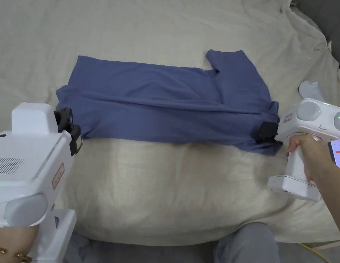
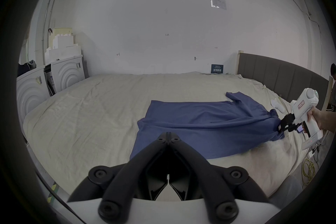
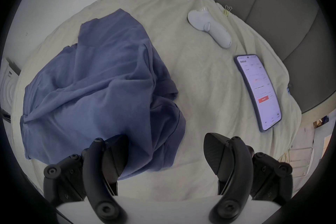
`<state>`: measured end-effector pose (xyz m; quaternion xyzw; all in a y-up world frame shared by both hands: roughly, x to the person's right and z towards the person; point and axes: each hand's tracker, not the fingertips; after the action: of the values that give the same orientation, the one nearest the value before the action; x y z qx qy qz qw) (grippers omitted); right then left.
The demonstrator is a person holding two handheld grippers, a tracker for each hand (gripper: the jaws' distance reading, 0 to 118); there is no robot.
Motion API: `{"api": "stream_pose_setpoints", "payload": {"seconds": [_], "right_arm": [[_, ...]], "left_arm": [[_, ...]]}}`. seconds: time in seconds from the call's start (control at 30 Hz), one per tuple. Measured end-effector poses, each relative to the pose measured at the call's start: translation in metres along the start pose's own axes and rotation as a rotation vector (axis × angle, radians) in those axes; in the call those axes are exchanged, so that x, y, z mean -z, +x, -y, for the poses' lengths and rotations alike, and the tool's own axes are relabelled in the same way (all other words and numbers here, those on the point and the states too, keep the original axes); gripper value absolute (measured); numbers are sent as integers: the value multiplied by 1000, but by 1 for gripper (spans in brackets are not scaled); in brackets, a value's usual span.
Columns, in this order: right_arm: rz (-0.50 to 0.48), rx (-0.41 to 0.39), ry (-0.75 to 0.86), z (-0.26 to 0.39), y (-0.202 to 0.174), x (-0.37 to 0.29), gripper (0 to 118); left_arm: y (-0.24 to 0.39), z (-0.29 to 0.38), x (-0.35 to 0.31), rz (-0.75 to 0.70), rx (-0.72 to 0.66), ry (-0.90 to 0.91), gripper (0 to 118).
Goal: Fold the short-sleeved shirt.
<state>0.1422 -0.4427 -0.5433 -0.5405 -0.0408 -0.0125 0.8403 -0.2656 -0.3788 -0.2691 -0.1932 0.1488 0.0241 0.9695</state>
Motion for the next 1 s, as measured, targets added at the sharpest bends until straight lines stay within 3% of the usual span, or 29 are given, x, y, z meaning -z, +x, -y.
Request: {"api": "stream_pose_setpoints", "payload": {"seconds": [0.03, 0.13, 0.2, 0.3, 0.4, 0.47, 0.53, 0.6, 0.7, 0.8, 1.0], "right_arm": [[-12, 9, 3, 1, 2, 1, 76], [-107, 19, 9, 4, -1, 1, 33], [-84, -36, 25, 2, -8, -1, 15], [-77, -64, 24, 0, -12, -4, 11], [-104, -34, 32, -1, -5, -14, 10], [-122, -19, 55, -3, -1, -23, 10], [-135, -23, 72, -4, 0, -33, 10], [-141, -30, 91, -7, 1, -37, 10], [-139, -46, 105, -10, -1, -42, 10], [-137, -64, 110, -11, -2, -44, 10], [-136, -78, 100, -10, -1, -39, 10]], "left_arm": [[0, 0, 2, -2, 0, -5, 0], [-1, 2, 7, -10, -1, -21, 0], [-2, 3, 9, -15, 0, -33, 0], [-3, 4, 9, -19, -7, -43, 0], [-6, 3, 10, -18, -25, -59, 5], [-11, -1, 15, -10, -64, -94, 33], [-20, -10, 27, 9, -128, -176, 82], [-31, -23, 48, 26, -155, -320, 108], [-46, -37, 81, -24, -168, -486, 112], [-60, -48, 107, -26, -198, -477, 112], [-74, -37, 172, -80, -195, -669, 112]]}}
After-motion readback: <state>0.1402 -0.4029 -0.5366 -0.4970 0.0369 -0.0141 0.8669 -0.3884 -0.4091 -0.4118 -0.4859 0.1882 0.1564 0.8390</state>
